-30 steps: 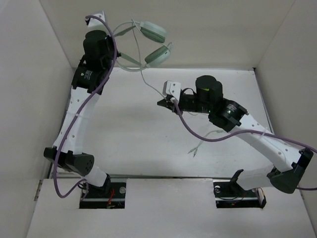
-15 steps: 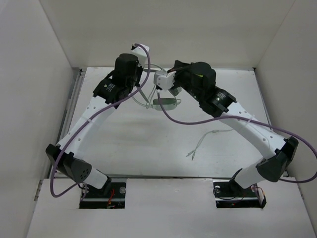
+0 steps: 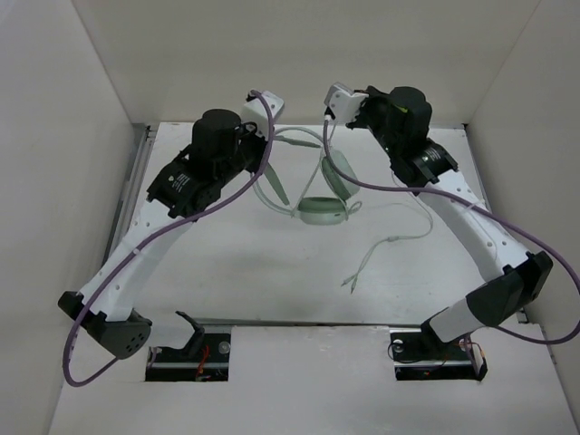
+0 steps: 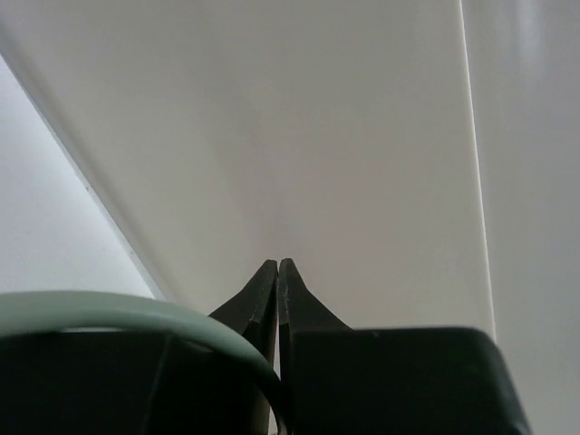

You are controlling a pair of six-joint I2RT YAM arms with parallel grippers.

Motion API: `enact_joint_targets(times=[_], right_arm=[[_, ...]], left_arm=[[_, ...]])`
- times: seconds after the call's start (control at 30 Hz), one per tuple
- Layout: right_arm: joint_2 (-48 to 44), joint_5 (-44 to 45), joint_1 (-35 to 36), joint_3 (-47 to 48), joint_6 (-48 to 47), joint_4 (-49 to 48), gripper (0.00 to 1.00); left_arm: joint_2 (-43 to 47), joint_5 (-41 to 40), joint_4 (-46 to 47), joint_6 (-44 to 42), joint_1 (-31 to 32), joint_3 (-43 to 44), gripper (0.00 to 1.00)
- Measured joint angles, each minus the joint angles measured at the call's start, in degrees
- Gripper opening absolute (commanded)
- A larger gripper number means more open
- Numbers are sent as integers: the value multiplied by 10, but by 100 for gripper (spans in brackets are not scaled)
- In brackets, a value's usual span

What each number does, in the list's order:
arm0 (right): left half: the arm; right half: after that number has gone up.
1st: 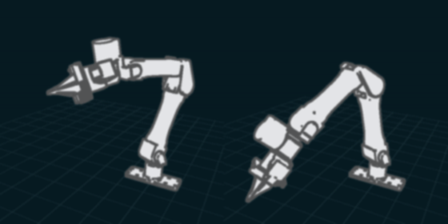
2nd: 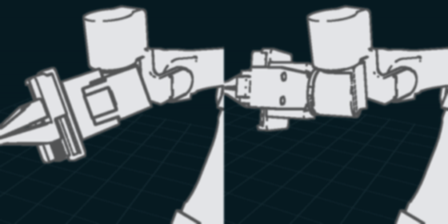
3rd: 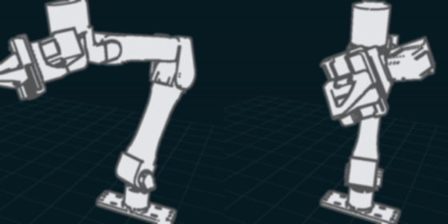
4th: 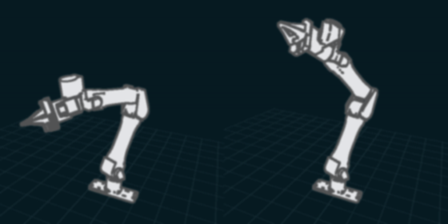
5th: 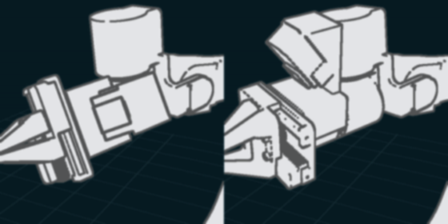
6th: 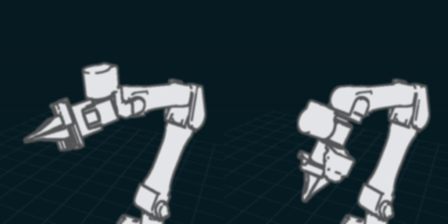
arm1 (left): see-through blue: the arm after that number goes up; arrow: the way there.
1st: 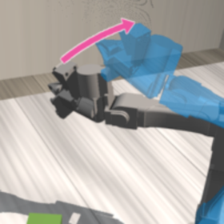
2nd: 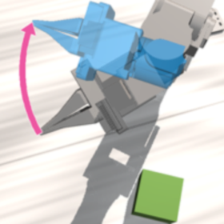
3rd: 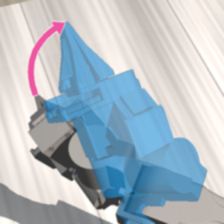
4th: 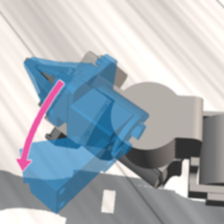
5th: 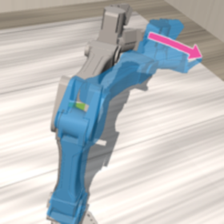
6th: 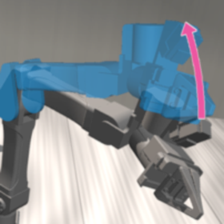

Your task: Wrap the headphones

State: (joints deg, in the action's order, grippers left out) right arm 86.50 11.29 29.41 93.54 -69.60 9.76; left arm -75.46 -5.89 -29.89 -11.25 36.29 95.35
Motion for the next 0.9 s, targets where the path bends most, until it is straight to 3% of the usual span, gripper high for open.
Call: enact_joint_targets(times=[0.37,0.63,0.9], right_arm=[[1,-107,-43,64,209,64,14],[-9,-332,-76,-17,485,88,11],[-15,-519,-80,-103,789,-40,14]], left_arm=[[-6,125,-67,22,14,31,0],[-59,212,-85,89,-5,225,0],[-115,284,-87,158,-15,387,0]])
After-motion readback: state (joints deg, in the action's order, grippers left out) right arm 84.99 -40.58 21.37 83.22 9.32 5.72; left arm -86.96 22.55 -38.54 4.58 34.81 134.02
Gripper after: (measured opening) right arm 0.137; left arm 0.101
